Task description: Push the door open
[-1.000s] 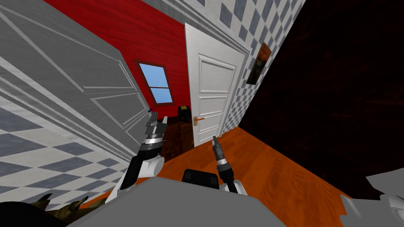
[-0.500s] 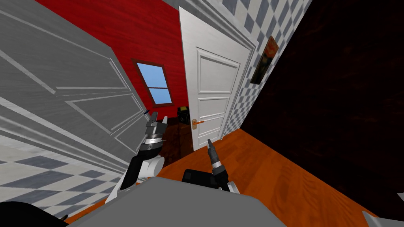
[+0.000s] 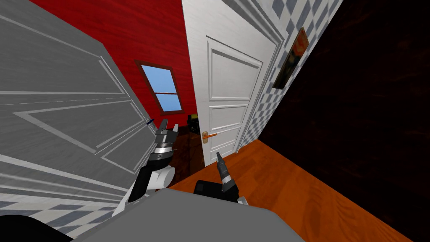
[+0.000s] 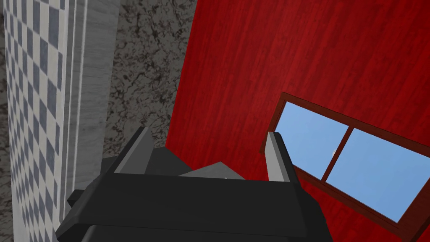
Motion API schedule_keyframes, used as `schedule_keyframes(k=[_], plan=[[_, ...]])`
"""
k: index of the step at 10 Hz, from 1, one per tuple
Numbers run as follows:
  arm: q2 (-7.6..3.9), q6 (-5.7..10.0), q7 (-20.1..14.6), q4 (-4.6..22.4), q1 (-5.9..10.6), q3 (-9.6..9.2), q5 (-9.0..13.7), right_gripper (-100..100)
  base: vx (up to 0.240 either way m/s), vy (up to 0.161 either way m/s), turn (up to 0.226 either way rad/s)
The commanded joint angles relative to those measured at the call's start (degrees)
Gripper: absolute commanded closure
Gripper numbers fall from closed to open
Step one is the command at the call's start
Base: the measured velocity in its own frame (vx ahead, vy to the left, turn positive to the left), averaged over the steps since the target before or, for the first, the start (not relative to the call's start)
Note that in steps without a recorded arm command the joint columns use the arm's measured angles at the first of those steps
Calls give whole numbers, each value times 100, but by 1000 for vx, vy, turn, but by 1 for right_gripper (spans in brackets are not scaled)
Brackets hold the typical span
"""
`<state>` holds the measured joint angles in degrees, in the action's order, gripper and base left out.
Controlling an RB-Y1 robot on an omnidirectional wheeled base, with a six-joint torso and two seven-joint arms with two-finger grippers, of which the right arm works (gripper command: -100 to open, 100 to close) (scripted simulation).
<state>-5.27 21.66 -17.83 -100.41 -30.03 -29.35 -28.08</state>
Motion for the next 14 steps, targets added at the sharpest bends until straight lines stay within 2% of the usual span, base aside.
schedule_keyframes(k=[1, 4, 5, 6, 9, 14], plan=[[32, 5, -68, 135, -12, -104, -92, -100, 240, -8, 9], [51, -13, -181, 290, -12, -245, -213, -100, 227, -22, 13], [48, -28, -161, 247, -11, -225, -193, -100, 91, -2, 4], [65, -68, -151, 310, 60, -211, -176, -100, 150, 32, 43], [101, -119, -133, 373, 141, -190, -152, -100, 150, 100, 20], [277, -244, -90, 525, 337, -139, -93, -100, 166, 107, 27]])
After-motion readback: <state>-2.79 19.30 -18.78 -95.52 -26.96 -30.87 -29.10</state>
